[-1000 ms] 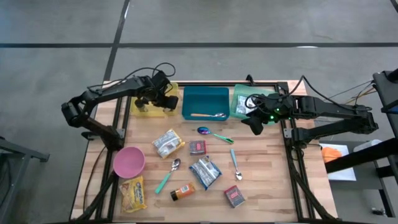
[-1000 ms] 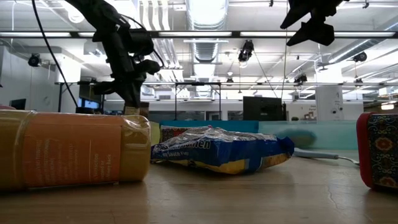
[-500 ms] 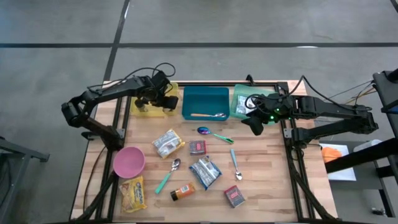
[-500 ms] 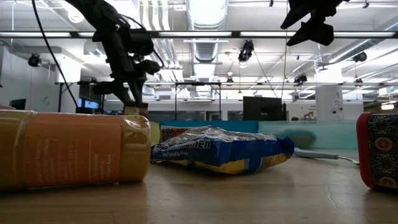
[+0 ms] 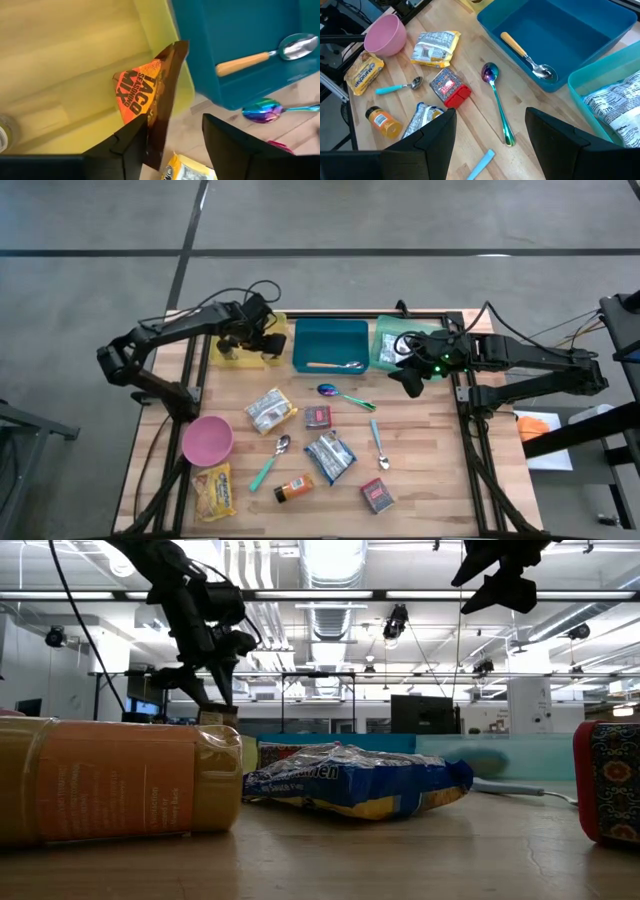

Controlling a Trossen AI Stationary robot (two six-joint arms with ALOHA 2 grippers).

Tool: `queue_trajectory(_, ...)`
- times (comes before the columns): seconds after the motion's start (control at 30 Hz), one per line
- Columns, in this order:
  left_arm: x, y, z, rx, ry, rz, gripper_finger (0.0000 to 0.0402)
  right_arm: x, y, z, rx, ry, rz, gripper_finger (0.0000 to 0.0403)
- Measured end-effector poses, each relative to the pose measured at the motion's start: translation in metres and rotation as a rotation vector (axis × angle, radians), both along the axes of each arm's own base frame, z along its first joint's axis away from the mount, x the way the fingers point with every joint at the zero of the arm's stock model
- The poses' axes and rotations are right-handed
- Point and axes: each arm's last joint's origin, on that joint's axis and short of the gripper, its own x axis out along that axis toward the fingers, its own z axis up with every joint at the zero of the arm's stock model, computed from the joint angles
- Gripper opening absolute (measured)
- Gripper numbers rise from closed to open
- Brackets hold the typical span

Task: Pick & Place Food Item
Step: Put the orange seasoning pack into the yellow bin, then put the purple spoon into the blue bin

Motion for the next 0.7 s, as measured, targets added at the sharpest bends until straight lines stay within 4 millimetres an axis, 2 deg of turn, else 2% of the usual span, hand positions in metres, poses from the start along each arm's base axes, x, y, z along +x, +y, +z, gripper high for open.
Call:
queue_trajectory(0.17,-0.009,-0.002,0.014,0.029,-0.048,0.029,0.0216,0.000,0.000,0.000,0.000,0.000,0.000,0.0233)
queue_trajectory(0.53,-0.028,-0.015,0.050,0.127,-0.177,0.006,0.0219,0.001,0.000,0.001,-0.023,-0.007,0.015,0.0233)
queue_trajectory(0.7,-0.034,-0.026,0.062,0.120,-0.267,-0.093,0.0219,0.015,-0.002,-0.006,-0.076,0.024,0.065,0.0233)
